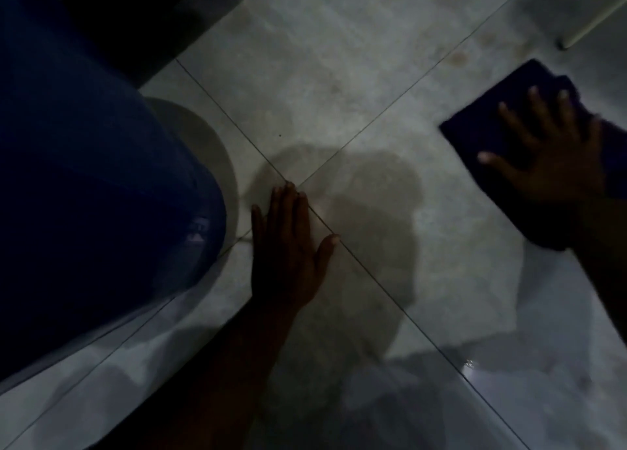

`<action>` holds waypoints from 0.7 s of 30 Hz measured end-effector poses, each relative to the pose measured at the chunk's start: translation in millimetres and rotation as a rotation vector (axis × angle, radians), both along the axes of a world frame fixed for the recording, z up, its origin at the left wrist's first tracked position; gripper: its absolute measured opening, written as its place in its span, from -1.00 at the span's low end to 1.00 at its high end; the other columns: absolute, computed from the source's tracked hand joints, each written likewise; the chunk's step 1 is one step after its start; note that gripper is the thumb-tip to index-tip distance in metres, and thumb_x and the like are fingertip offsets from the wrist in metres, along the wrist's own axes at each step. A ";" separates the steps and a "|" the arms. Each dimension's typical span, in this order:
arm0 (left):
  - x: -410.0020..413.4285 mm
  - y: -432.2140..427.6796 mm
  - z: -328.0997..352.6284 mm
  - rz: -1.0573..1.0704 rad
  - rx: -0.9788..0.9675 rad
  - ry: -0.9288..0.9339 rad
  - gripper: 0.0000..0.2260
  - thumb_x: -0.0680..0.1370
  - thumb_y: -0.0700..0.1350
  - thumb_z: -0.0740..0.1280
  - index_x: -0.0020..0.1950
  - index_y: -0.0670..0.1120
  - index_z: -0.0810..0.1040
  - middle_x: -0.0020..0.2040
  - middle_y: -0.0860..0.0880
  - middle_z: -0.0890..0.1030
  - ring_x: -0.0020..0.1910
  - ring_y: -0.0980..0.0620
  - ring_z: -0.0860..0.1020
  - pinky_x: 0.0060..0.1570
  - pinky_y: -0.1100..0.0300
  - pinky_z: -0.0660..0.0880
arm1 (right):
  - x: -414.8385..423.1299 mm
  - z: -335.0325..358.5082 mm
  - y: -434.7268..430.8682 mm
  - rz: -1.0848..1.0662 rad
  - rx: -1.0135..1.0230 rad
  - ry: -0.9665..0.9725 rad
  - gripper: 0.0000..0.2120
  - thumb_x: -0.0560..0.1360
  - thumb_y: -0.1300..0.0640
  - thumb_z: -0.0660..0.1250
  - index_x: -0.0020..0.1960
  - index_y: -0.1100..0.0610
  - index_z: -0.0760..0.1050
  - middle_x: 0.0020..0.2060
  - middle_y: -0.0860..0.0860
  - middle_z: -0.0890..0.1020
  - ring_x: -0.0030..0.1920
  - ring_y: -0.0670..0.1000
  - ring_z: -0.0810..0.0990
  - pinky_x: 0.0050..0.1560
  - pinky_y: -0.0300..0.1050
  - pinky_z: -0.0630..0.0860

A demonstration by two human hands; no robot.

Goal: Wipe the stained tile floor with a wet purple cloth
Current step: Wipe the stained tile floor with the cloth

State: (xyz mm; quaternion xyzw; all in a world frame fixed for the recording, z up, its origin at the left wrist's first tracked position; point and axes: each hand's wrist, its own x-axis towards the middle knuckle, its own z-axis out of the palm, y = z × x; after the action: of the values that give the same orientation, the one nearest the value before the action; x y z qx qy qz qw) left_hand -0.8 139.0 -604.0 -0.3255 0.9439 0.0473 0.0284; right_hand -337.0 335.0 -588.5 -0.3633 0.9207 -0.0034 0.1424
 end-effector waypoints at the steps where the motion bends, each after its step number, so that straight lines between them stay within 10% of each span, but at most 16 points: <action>1: 0.3 0.3 0.5 0.002 0.004 -0.004 -0.28 0.62 0.31 -0.12 0.58 -0.18 0.20 0.61 -0.20 0.22 0.61 -0.19 0.15 0.54 -0.28 0.11 | 8.7 1.4 -13.1 -0.054 -0.005 0.002 -0.20 0.45 -0.57 -0.18 0.60 -0.27 -0.13 0.65 -0.01 -0.10 0.63 0.20 -0.18 0.51 0.47 -0.19; 10: -37.4 -26.5 17.4 -0.114 -0.038 0.226 -0.41 0.64 0.19 -0.02 0.37 -0.24 0.45 0.36 -0.28 0.49 0.36 -0.30 0.44 0.41 -0.27 0.29 | 179.4 -13.4 31.7 0.666 -0.171 -0.006 -0.25 0.49 -0.48 0.12 0.58 -0.16 0.19 0.63 0.00 0.15 0.62 0.23 0.01 0.52 0.44 -0.04; 21: -139.1 0.9 -2.9 -0.195 0.027 -0.006 -0.20 0.56 0.39 -0.08 0.63 -0.12 0.04 0.66 -0.17 -0.01 0.65 -0.19 -0.06 0.53 -0.34 -0.06 | -2.9 2.7 71.8 0.066 -0.011 0.017 -0.14 0.44 -0.57 -0.17 0.62 -0.16 0.00 0.65 0.02 -0.02 0.63 0.16 -0.15 0.55 0.37 -0.12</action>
State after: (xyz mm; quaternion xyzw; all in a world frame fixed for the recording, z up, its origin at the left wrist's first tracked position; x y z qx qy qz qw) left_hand -139.9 139.9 -606.9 -0.2318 0.9703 0.0561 0.0401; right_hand -339.9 406.8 -585.8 -0.3941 0.9095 -0.0008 0.1323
